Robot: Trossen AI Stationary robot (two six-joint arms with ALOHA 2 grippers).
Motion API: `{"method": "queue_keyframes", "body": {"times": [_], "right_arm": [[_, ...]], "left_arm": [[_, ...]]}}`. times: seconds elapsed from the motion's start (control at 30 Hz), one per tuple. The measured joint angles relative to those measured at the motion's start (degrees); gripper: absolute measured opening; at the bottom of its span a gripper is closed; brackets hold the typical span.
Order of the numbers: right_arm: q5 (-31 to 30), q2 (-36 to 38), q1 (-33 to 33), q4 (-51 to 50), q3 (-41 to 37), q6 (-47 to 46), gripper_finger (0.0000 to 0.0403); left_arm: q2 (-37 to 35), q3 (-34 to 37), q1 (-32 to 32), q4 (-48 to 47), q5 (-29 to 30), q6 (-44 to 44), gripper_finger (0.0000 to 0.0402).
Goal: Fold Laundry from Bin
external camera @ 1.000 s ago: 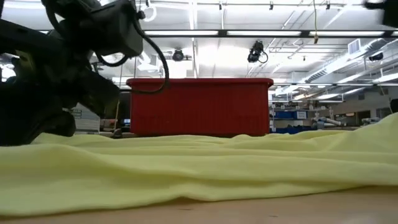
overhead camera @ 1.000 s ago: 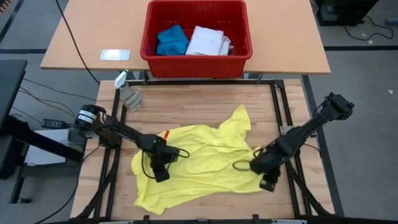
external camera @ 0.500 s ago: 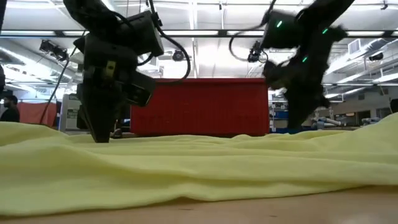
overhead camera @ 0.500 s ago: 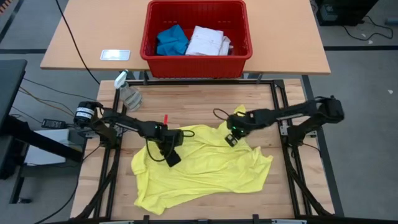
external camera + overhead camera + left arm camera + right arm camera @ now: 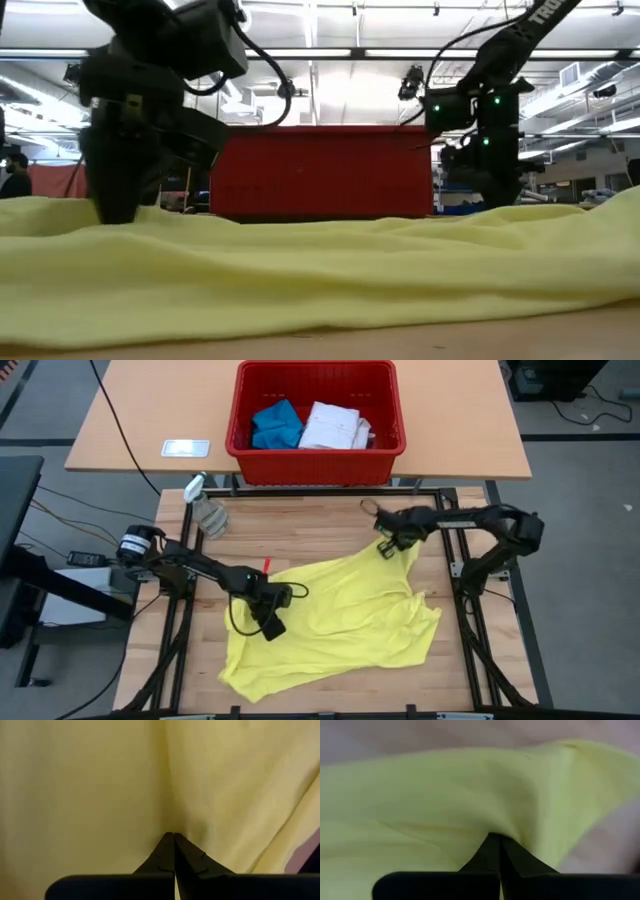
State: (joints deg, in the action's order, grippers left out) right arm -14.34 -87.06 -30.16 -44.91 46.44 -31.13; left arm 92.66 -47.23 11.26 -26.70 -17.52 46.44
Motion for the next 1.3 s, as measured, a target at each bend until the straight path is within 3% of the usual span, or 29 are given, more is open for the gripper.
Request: {"method": "queue_keyframes", "body": {"times": [0.2,0.47,0.67,0.83,0.97,1.13,1.3], "right_arm": [[4.88,8.07,-2.53,-0.42,0.88,1.85,0.0000],[10.95,11.74,2.18,3.20,1.20,0.72,0.0000],[13.82,10.81,4.32,8.03,1.20,3.03,0.0003],[12.80,10.42,6.82,11.97,1.22,8.06,0.0029],[11.29,8.64,8.12,14.74,1.22,16.04,0.0072],[10.68,4.08,7.79,15.69,1.22,22.55,0.0125],[10.48,-1.41,6.75,15.44,1.20,20.71,0.0135]], "left_arm": [[-2.28,-0.01,0.81,-3.15,1.71,3.78,0.0002],[-15.60,-0.01,-2.16,-20.17,16.59,13.62,0.0015],[-20.42,-0.01,-1.32,-22.42,20.69,18.80,0.0112],[-15.99,-0.03,0.55,-22.98,20.81,23.44,0.0210],[-12.64,-0.01,1.57,-26.52,19.06,30.94,0.0245],[-11.07,-0.08,1.84,-22.08,18.80,31.40,0.0219],[-8.01,-0.03,-1.74,-28.09,19.19,25.09,0.0120]]}}
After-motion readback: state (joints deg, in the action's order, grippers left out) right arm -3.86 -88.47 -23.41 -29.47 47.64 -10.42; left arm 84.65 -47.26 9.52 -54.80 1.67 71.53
